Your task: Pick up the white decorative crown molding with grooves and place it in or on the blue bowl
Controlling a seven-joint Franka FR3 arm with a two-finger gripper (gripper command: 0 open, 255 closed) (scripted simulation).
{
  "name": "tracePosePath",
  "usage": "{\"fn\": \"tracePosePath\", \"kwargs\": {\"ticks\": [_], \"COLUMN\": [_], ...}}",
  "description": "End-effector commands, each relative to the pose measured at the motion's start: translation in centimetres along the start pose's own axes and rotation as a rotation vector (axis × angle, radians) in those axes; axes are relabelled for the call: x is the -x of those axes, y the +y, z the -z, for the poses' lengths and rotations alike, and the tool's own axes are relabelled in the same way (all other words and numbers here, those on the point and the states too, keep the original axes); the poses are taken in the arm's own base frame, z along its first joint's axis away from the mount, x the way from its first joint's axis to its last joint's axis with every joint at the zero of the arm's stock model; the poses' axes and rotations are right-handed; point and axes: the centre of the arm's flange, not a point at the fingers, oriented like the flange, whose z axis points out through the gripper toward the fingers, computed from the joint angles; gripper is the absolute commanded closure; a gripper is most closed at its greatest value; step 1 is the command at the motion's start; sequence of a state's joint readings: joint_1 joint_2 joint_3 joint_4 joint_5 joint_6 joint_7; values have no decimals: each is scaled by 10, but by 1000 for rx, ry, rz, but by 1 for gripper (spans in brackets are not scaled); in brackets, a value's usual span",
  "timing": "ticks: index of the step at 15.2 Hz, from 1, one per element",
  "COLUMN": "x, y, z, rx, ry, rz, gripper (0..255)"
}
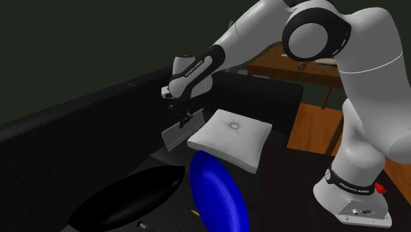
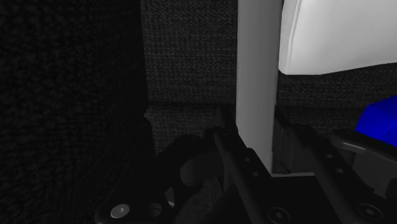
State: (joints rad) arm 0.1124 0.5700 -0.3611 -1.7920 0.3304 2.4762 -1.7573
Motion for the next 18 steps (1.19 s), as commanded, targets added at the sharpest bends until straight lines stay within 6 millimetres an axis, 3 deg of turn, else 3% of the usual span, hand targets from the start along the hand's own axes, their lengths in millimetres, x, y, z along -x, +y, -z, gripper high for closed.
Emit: {"fn": "tracePosePath", "kwargs": {"ticks": [1, 12, 18], "x": [0, -1, -50], "y": [0, 9, -51], "z": [12, 67, 84], "rx": [0, 0, 0], "ry": [0, 0, 0], "rz": [0, 0, 0], "gripper": [255, 255, 255]}}
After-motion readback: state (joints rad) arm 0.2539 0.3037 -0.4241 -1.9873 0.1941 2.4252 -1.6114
